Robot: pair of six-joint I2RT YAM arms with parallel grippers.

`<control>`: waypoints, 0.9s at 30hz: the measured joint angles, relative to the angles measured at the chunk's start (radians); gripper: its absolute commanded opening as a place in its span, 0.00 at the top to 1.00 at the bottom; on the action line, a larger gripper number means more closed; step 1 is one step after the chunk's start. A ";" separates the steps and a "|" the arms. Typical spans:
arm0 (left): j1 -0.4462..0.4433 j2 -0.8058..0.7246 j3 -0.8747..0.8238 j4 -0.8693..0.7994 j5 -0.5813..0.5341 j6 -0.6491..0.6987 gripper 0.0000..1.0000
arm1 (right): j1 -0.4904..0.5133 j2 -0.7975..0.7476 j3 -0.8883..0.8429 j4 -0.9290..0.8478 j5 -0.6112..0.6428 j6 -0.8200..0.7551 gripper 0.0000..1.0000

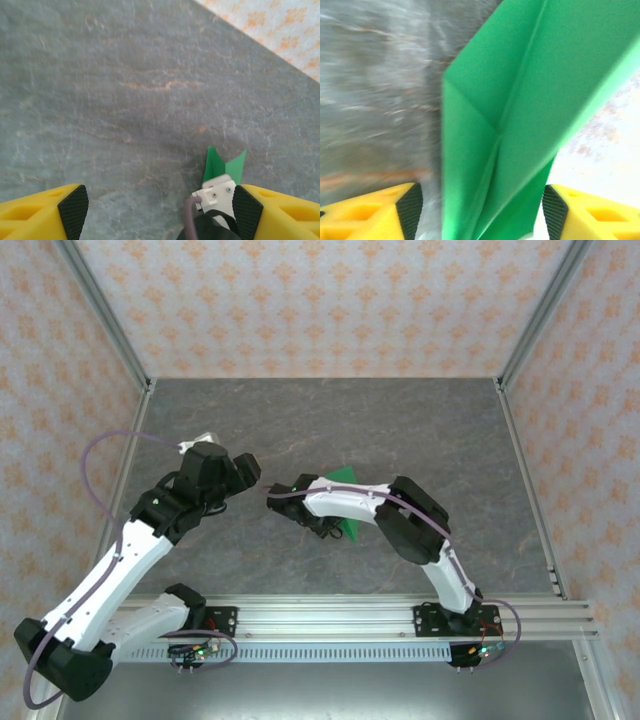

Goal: Fold a paper plane with a square sheet of paper (fold left side to right side)
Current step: Turn over the paper at the center of the table, then fold the wing for the fifth time at the center of the table.

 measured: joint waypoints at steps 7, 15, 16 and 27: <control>0.033 0.173 -0.028 0.181 0.243 -0.068 0.23 | -0.007 -0.312 -0.062 0.073 -0.171 0.002 0.00; -0.045 0.454 -0.055 0.409 0.464 -0.043 0.24 | -0.323 -0.780 -0.509 0.453 -0.444 0.072 0.00; -0.048 0.472 -0.064 0.436 0.475 -0.042 0.24 | -0.355 -0.800 -0.561 0.494 -0.479 0.085 0.00; -0.094 0.706 -0.135 0.764 0.554 -0.074 0.25 | -0.533 -0.986 -0.887 0.827 -0.773 0.227 0.00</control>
